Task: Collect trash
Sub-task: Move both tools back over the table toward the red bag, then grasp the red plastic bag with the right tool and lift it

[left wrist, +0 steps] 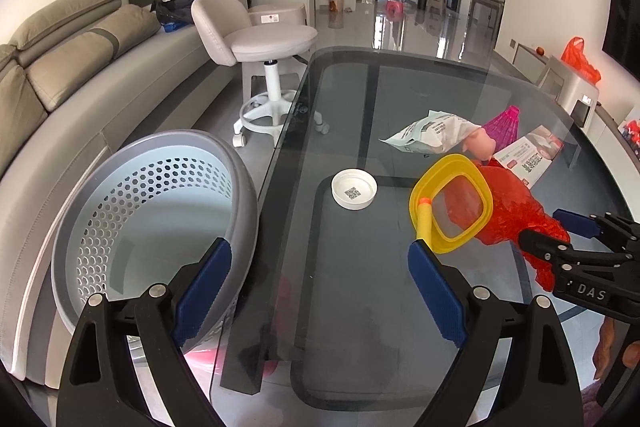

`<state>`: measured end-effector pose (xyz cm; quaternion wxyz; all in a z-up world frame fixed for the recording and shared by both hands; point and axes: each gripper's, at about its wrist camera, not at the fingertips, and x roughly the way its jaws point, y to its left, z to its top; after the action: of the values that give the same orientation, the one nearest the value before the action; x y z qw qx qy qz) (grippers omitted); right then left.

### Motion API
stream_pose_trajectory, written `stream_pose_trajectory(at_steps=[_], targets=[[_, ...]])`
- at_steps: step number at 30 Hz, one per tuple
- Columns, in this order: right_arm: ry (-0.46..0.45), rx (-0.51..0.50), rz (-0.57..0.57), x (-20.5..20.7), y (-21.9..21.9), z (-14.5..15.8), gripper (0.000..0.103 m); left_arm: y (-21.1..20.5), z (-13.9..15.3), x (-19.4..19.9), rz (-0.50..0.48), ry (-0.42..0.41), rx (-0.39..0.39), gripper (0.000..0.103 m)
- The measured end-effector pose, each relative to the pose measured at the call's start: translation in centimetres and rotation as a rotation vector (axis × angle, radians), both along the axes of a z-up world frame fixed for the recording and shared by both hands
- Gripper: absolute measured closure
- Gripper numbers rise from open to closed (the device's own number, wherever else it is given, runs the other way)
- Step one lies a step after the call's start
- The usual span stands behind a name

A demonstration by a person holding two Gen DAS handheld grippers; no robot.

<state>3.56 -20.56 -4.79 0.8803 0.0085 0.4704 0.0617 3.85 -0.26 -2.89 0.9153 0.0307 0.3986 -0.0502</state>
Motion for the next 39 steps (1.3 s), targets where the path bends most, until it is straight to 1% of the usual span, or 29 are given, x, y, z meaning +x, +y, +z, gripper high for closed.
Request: stream_pose_trajectory(at_steps=[10, 12, 13, 15, 17, 20, 24, 28, 34, 39], targets=[[0.036, -0.03, 0.043, 1.3, 1.6, -1.2, 0.038, -0.4, -0.4, 0.5, -0.004, 0.014, 0.002, 0.015], [0.037, -0.035, 0.053, 1.2, 2.0, -1.2, 0.045, -0.4, -0.5, 0.6, -0.003, 0.015, 0.005, 0.015], [0.039, -0.035, 0.059, 1.2, 2.2, -1.2, 0.054, -0.4, -0.5, 0.6, -0.002, 0.015, 0.005, 0.015], [0.05, -0.032, 0.065, 1.1, 2.2, -1.4, 0.06, -0.4, -0.5, 0.6, -0.001, 0.015, 0.004, 0.015], [0.049, -0.03, 0.066, 0.8, 2.1, -1.3, 0.063, -0.4, -0.5, 0.5, 0.001, 0.013, 0.005, 0.015], [0.03, -0.014, 0.069, 0.1, 1.7, -0.7, 0.065, -0.3, -0.4, 0.5, 0.003, 0.006, 0.007, 0.015], [-0.014, 0.027, 0.057, -1.3, 1.0, 0.9, 0.065, -0.2, -0.5, 0.4, 0.006, 0.009, 0.007, 0.015], [-0.066, 0.072, 0.031, -2.8, 0.1, 2.5, 0.065, -0.2, -0.4, 0.3, 0.003, 0.008, 0.006, 0.015], [-0.128, 0.149, -0.014, -4.1, -1.8, 4.1, 0.065, -0.3, -0.6, 0.3, -0.007, 0.012, -0.005, 0.015], [-0.156, 0.203, -0.039, -4.6, -3.0, 5.2, 0.065, -0.9, -1.0, 0.4, -0.024, 0.026, -0.008, 0.015]])
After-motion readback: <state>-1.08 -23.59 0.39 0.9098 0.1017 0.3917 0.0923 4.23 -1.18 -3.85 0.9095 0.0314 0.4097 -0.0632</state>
